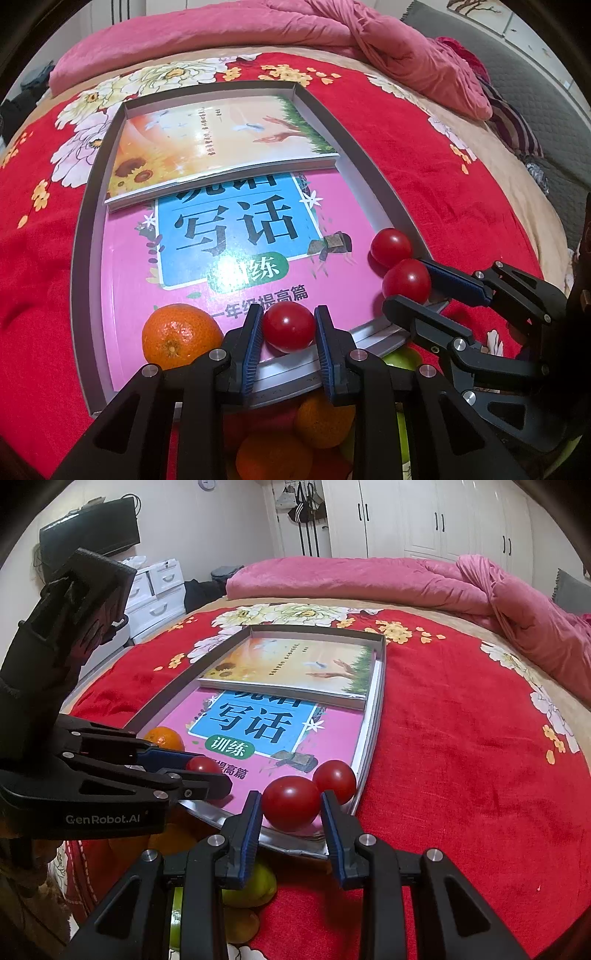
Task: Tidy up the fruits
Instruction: 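Open the right tool to drop its tomato in the tray while the left tool lowers and opens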
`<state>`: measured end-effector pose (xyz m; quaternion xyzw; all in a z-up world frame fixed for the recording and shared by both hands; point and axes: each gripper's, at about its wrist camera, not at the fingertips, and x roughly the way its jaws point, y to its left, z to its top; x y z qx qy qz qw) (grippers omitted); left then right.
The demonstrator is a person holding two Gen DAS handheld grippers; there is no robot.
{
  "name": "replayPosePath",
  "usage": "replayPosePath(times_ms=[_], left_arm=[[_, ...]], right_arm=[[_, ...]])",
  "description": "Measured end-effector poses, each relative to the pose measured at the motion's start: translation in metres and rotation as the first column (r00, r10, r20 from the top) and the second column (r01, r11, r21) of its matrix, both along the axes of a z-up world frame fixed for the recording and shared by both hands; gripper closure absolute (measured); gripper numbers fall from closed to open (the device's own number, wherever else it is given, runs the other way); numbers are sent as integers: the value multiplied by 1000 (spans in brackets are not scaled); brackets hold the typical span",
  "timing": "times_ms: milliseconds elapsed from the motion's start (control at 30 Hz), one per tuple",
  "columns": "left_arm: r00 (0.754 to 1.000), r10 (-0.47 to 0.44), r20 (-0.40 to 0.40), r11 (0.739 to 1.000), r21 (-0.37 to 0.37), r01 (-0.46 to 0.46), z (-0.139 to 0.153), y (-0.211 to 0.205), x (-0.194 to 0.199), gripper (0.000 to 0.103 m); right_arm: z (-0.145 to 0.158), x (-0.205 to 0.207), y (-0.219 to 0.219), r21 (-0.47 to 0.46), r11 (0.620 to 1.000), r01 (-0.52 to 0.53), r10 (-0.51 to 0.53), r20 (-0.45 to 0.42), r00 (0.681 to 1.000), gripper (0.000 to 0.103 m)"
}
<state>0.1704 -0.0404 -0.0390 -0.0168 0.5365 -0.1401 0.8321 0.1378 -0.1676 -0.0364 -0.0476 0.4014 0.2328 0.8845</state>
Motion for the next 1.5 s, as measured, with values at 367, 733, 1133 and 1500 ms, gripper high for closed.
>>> replayPosePath(times_ms=[367,733,1133,1500], left_arm=[[1000,6,-2,1000,-5,-6,0,0,0,74],[1000,19,-4,1000,-22,-19,2,3,0,73],[999,32,11,998,-55,-31,7,6,-5,62],[998,62,31,992,-113,-58,20,14,-10,48]], right_arm=[[-1,1,-2,13,1000,6,-6,-3,1000,70],[4,-2,-4,20,1000,15,-15,15,1000,70],[15,-14,-5,6,1000,23,-24,72,997,53],[19,-19,-15,20,998,58,-59,89,994,43]])
